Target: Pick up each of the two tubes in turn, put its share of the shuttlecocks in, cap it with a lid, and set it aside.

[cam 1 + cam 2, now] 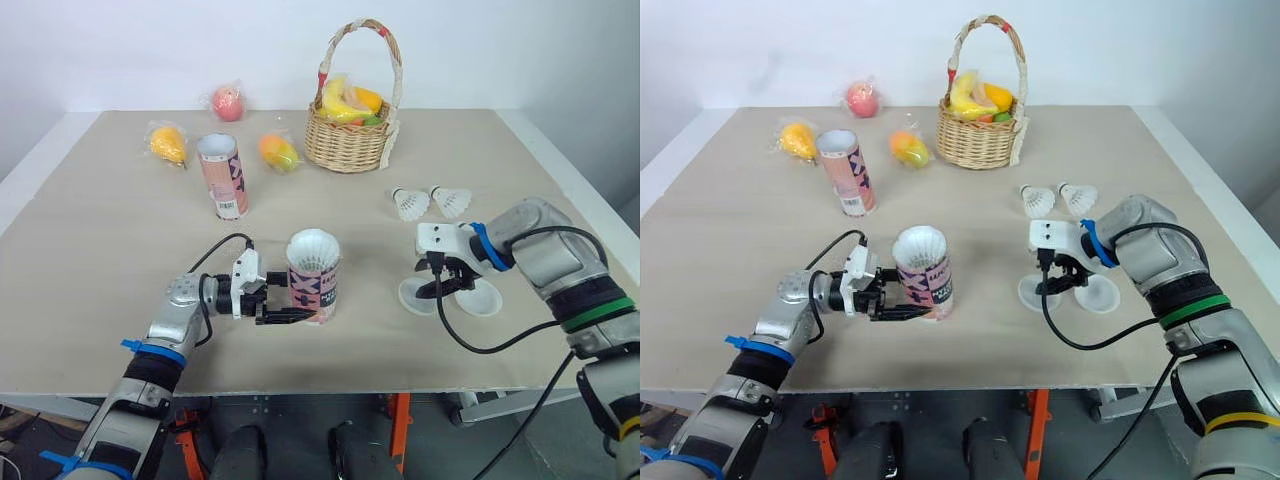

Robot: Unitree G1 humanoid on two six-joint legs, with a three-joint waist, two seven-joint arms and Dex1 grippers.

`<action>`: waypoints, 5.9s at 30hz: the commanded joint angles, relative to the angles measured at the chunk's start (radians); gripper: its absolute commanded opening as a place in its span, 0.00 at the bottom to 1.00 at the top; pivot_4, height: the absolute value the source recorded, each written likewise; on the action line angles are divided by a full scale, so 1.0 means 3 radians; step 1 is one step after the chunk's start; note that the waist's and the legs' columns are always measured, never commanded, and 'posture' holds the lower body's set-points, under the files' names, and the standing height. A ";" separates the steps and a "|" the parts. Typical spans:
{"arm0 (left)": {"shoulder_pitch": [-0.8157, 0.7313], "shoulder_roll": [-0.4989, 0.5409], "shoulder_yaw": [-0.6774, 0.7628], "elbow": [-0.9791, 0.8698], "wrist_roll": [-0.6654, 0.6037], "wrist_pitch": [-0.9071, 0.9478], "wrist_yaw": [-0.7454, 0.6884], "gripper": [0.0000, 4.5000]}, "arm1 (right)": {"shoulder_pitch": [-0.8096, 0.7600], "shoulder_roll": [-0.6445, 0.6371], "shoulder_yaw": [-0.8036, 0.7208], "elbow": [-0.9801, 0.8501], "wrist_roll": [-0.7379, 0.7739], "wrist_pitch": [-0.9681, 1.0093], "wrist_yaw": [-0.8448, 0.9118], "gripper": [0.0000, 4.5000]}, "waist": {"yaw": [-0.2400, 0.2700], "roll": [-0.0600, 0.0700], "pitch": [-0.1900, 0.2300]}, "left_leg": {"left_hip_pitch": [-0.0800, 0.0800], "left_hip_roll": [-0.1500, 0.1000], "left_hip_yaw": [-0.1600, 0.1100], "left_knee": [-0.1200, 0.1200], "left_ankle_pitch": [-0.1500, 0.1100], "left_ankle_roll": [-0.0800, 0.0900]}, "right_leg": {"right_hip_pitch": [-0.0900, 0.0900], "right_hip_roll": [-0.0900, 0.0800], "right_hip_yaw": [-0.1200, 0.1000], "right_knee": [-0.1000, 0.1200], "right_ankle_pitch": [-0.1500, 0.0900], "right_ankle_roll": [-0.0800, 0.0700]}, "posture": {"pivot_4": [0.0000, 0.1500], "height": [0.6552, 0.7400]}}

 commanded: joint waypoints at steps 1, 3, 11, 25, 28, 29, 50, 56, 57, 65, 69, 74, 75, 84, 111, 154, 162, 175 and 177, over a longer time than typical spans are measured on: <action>0.0049 0.0026 -0.0076 -0.0062 0.0006 0.0196 -0.0089 0.68 | -0.0054 0.0069 -0.0009 0.0087 -0.0075 -0.0057 0.0032 0.56 | -0.0001 -0.0001 0.0000 | 0.0001 0.0000 0.0000 0.0000 0.0000 0.0000 | 0.0001 0.0000 0.0000 0.0000 0.0000 0.0000 | 1.00 0.97; 0.0044 0.0049 -0.0108 -0.0055 0.0024 0.0273 -0.0133 0.68 | -0.0062 0.0118 -0.0004 0.0127 -0.0092 -0.0099 0.0031 0.53 | -0.0001 -0.0001 -0.0001 | 0.0002 0.0000 0.0000 0.0000 0.0000 0.0000 | 0.0001 0.0000 0.0000 0.0000 0.0000 0.0000 | 1.00 0.97; 0.0005 0.0032 -0.0046 -0.0050 0.0032 0.0359 -0.0083 0.68 | -0.0021 0.0152 -0.0098 -0.0078 -0.0040 -0.0127 0.0124 0.01 | -0.0005 -0.0004 -0.0004 | 0.0021 0.0001 -0.0001 -0.0002 -0.0001 -0.0001 | 0.0020 0.0001 0.0000 0.0000 -0.0009 -0.0014 | 1.00 0.97; -0.0105 0.0136 -0.0224 0.0160 0.0362 -0.0138 -0.0176 0.68 | -0.0924 0.0019 -0.0569 -0.0921 0.0905 0.0432 0.0648 0.01 | -0.0005 0.0000 -0.0002 | 0.0019 0.0002 -0.0001 -0.0010 -0.0002 -0.0002 | 0.0013 0.0000 -0.0002 0.0000 -0.0015 -0.0018 | 1.00 0.97; -0.0124 0.0132 -0.0248 0.0203 0.0373 -0.0181 -0.0197 0.68 | -0.1224 0.0097 -0.0474 -0.0890 0.1022 0.0473 0.0648 0.01 | -0.0005 0.0001 -0.0002 | 0.0019 0.0003 0.0001 -0.0010 -0.0002 -0.0003 | 0.0012 -0.0001 -0.0003 -0.0001 -0.0016 -0.0021 | 1.00 0.97; -0.0132 0.0129 -0.0255 0.0216 0.0377 -0.0188 -0.0204 0.68 | -0.1328 0.0156 -0.0417 -0.0875 0.1021 0.0460 0.0648 0.01 | -0.0005 0.0001 -0.0001 | 0.0018 0.0003 0.0004 -0.0010 -0.0002 -0.0002 | 0.0008 -0.0002 -0.0001 -0.0001 -0.0014 -0.0023 | 1.00 0.97; -0.0210 0.0117 -0.0256 0.0327 0.0365 -0.0192 -0.0232 0.68 | -0.1839 0.0890 0.0363 -0.0740 0.0842 -0.0018 0.0648 0.01 | 0.0002 0.0001 -0.0003 | 0.0012 0.0007 0.0007 -0.0008 -0.0002 -0.0002 | 0.0002 -0.0003 -0.0005 0.0000 -0.0012 -0.0025 | 1.00 0.97; -0.0220 0.0115 -0.0248 0.0345 0.0361 -0.0190 -0.0226 0.68 | -0.1840 0.0836 0.0438 -0.0708 0.0833 -0.0129 0.0648 0.01 | 0.0003 0.0001 -0.0003 | 0.0012 0.0007 0.0007 -0.0008 -0.0002 -0.0002 | 0.0002 -0.0003 -0.0005 0.0000 -0.0012 -0.0025 | 1.00 0.97; -0.0220 0.0115 -0.0247 0.0346 0.0359 -0.0188 -0.0227 0.68 | -0.1837 0.0828 0.0450 -0.0699 0.0820 -0.0160 0.0648 0.01 | 0.0003 0.0001 -0.0003 | 0.0012 0.0007 0.0007 -0.0008 -0.0002 -0.0002 | 0.0002 -0.0003 -0.0005 0.0000 -0.0012 -0.0025 | 1.00 0.97; -0.0223 0.0115 -0.0237 0.0358 0.0356 -0.0188 -0.0227 0.68 | -0.1817 0.0668 0.0648 -0.0754 0.0868 -0.0299 0.0648 0.01 | 0.0003 0.0001 -0.0003 | 0.0012 0.0007 0.0007 -0.0008 -0.0002 -0.0002 | 0.0002 -0.0003 -0.0005 -0.0001 -0.0012 -0.0025 | 1.00 0.97; -0.0218 0.0118 -0.0226 0.0368 0.0353 -0.0191 -0.0218 0.68 | -0.1705 0.0632 0.0746 -0.0848 0.0825 -0.0380 0.0648 0.01 | 0.0002 0.0001 -0.0003 | 0.0012 0.0007 0.0007 -0.0008 -0.0002 -0.0002 | 0.0002 -0.0004 -0.0005 -0.0001 -0.0013 -0.0026 | 1.00 0.97; -0.0198 0.0125 -0.0216 0.0359 0.0345 -0.0188 -0.0207 0.68 | -0.1576 0.0622 0.0704 -0.0948 0.0756 -0.0592 0.0648 0.01 | 0.0003 -0.0004 -0.0006 | 0.0013 0.0007 0.0006 -0.0009 -0.0002 -0.0002 | 0.0003 -0.0003 -0.0007 -0.0001 -0.0014 -0.0026 | 1.00 0.97; -0.0191 0.0128 -0.0213 0.0354 0.0343 -0.0188 -0.0203 0.68 | -0.1558 0.0617 0.0690 -0.0977 0.0751 -0.0617 0.0648 0.01 | 0.0003 -0.0004 -0.0006 | 0.0013 0.0007 0.0006 -0.0009 -0.0002 -0.0002 | 0.0004 -0.0004 -0.0007 -0.0001 -0.0014 -0.0026 | 1.00 0.97; -0.0194 0.0135 -0.0192 0.0403 0.0348 -0.0208 -0.0194 0.68 | -0.1385 0.0736 0.0439 -0.1050 0.0575 -0.0482 0.0601 0.50 | 0.0001 -0.0007 -0.0010 | 0.0015 0.0007 0.0006 -0.0009 -0.0002 -0.0002 | 0.0004 -0.0003 -0.0007 -0.0001 -0.0014 -0.0027 | 1.00 0.97; -0.0211 0.0129 -0.0159 0.0578 0.0361 -0.0320 -0.0201 0.68 | -0.1526 0.0398 0.0578 -0.1065 0.1461 0.0097 0.0648 0.03 | -0.0006 -0.0011 -0.0013 | 0.0014 0.0013 0.0009 -0.0012 -0.0002 -0.0002 | -0.0004 -0.0003 -0.0010 -0.0002 -0.0009 -0.0036 | 1.00 0.97; -0.0204 0.0165 -0.0187 0.0280 0.0276 0.0018 -0.0285 0.68 | 0.1459 0.0229 -0.1643 -0.2749 0.1955 0.1373 -0.1187 0.97 | 0.0003 -0.0011 -0.0079 | 0.0026 0.0010 -0.0005 -0.0058 -0.0015 -0.0014 | 0.0005 0.0001 -0.0014 -0.0054 -0.0004 -0.0018 | 1.00 0.97; -0.0278 0.0182 -0.0185 0.0279 0.0281 0.0059 -0.0337 0.68 | 0.1570 0.0708 -0.1280 -0.2897 0.1926 0.1316 -0.1619 0.97 | 0.0002 -0.0012 -0.0079 | 0.0024 0.0005 -0.0006 -0.0054 -0.0014 -0.0013 | 0.0008 0.0000 -0.0009 -0.0056 -0.0007 -0.0023 | 1.00 0.97; -0.0261 0.0059 -0.0179 0.0223 0.0356 -0.0066 -0.0125 0.83 | 0.1509 0.0738 -0.1094 -0.2860 0.1932 0.1235 -0.1650 1.00 | 0.0009 -0.0013 -0.0078 | 0.0021 0.0001 -0.0010 -0.0053 -0.0013 -0.0012 | 0.0013 -0.0002 -0.0010 -0.0056 -0.0009 -0.0019 | 1.00 0.97; -0.0242 0.0049 -0.0182 0.0204 0.0355 -0.0075 -0.0134 0.99 | 0.1499 0.0733 -0.1089 -0.2851 0.1933 0.1227 -0.1651 1.00 | 0.0004 -0.0015 -0.0077 | 0.0022 0.0000 -0.0009 -0.0050 -0.0013 -0.0011 | 0.0013 -0.0003 -0.0007 -0.0056 -0.0007 -0.0018 | 1.00 0.97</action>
